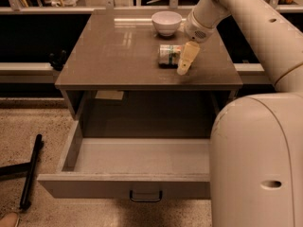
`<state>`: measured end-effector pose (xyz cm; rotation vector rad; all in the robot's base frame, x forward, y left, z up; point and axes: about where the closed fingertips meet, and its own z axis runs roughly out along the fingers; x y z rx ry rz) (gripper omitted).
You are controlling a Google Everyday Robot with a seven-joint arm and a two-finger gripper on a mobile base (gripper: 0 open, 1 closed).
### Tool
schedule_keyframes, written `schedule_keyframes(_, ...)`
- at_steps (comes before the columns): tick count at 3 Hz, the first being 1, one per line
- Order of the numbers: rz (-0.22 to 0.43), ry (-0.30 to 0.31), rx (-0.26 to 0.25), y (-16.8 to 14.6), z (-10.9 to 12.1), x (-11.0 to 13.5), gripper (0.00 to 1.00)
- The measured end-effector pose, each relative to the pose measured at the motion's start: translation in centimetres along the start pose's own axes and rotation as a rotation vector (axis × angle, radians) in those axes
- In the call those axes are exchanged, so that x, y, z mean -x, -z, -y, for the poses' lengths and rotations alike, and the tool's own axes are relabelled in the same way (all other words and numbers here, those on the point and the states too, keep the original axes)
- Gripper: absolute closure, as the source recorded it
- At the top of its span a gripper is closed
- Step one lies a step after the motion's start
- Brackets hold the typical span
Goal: Pick 7up can from top drawer and place on counter
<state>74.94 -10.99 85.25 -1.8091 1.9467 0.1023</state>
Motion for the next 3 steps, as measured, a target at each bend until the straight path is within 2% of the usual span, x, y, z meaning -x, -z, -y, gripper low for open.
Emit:
schedule_keyframes(1, 0.003, -0.021, -0.032, 1.9, -0.1, -1.2, 0.00)
schedule_keyframes(3, -0.002, -0.102, -0.167, 9.6, -2.4, -5.7, 0.00)
